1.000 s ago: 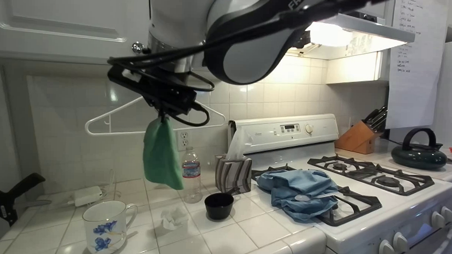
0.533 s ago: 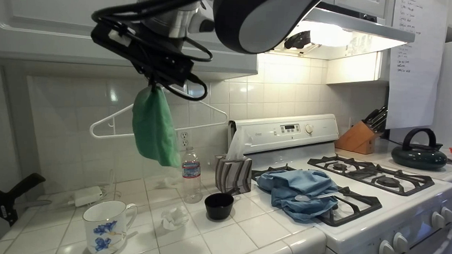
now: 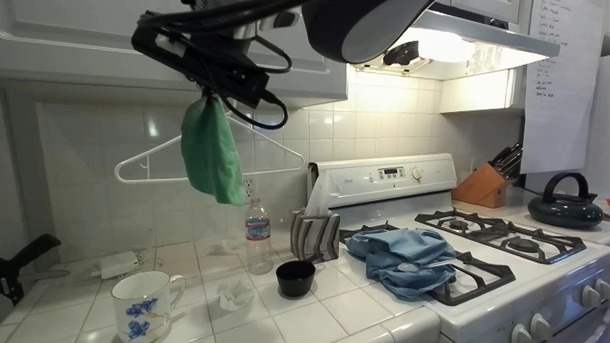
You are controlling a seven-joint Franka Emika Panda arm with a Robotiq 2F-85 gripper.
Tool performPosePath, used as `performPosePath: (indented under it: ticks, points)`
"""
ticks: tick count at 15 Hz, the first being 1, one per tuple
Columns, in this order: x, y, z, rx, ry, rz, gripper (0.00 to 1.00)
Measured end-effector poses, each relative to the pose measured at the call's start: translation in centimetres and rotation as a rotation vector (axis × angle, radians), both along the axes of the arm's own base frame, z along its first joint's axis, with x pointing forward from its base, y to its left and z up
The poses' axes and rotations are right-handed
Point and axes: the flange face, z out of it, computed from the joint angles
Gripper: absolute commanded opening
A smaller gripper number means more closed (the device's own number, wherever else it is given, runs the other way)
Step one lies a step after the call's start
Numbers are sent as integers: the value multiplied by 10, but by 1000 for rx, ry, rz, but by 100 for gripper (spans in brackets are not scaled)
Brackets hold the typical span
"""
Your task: Hang the green towel on the coat hanger
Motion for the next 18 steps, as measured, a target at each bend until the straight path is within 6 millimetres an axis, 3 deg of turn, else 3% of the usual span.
performPosePath:
  ticks: [6, 10, 18]
  points:
    - [3, 1, 7, -31, -73, 23, 3]
    - [6, 3, -6, -37, -52, 34, 1]
    - [4, 6, -8, -107, -40, 120, 1]
